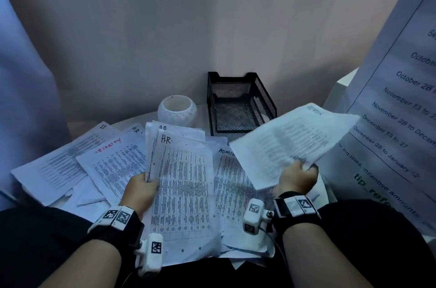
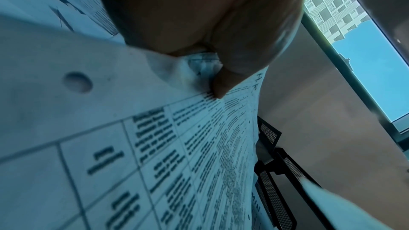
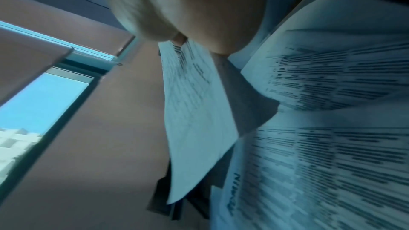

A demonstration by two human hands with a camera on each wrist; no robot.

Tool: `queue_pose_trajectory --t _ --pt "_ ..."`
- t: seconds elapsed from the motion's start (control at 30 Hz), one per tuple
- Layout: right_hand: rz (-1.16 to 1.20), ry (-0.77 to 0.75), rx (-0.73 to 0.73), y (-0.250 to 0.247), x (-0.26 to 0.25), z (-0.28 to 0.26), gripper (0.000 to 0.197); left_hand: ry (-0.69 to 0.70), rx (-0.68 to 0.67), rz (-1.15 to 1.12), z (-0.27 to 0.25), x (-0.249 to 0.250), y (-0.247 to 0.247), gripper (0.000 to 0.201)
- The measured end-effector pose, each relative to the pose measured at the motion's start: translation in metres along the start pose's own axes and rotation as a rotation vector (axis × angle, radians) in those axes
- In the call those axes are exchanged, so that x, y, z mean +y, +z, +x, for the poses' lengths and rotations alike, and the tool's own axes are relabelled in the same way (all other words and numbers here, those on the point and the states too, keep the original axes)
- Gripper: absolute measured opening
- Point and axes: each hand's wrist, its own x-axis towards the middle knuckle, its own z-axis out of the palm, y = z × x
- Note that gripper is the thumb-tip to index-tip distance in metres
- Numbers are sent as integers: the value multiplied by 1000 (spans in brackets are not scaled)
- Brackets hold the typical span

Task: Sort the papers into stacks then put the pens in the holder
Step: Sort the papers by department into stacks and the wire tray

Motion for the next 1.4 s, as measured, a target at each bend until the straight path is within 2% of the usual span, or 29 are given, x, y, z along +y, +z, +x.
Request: queue_pose_trajectory --t 0.1,0.17,0.27,0.33,0.4,0.5,0.57,0.63,0.7,0.77,0.83,0.93,1.0,1.07,1.17,1.2,1.23,1.3,1.4 --pt "151 5 -82 5 -15 -5 22 -12 18 -36 -3 3 -1 12" --pt "177 76 -266 7 -15 -13 14 -37 -12 -56 -2 2 -2 9" --pt "104 157 -594 9 -3 -28 17 -71 -56 -128 0 3 -5 7" --pt "3 201 -796 8 6 -39 18 -95 -79 -196 2 4 -5 8" --pt "-125 243 -939 5 14 -51 19 -98 -111 -276 -2 12 -5 10" --pt "-243 285 -1078 2 24 -67 21 -84 -127 -359 -8 19 -1 21" --pt "-297 289 -1129 3 33 -74 19 -49 -131 -376 -17 26 0 33" --pt "-335 289 -1164 5 42 -82 16 -23 -167 -344 -19 27 2 37" --pt "-353 280 -1174 7 47 -86 15 -12 -180 -240 -16 22 4 32" --pt "-357 278 -1105 10 50 -82 14 15 -147 -136 -12 16 4 15" --pt "-376 261 -929 9 53 -69 17 23 -108 -96 -10 15 3 7" --pt "-480 206 -602 1 60 -41 23 21 -66 -75 -5 13 -1 10" --pt "-525 258 -491 -4 67 -24 27 8 -45 -74 -1 10 -3 13" --pt "-579 317 -468 -6 72 -14 30 3 -31 -88 2 7 -2 7" --pt "-578 382 -472 -4 80 -11 60 4 -25 -89 2 7 0 5" --pt "-571 387 -473 -4 81 -12 62 2 -24 -83 1 8 0 6" --pt "-573 384 -477 -5 80 -14 57 1 -25 -75 1 8 1 8" --pt "-616 348 -524 -6 80 -16 32 -1 -29 -56 1 7 1 11" --pt "-681 139 -551 -3 78 -19 9 -21 -23 -41 2 4 -1 12"
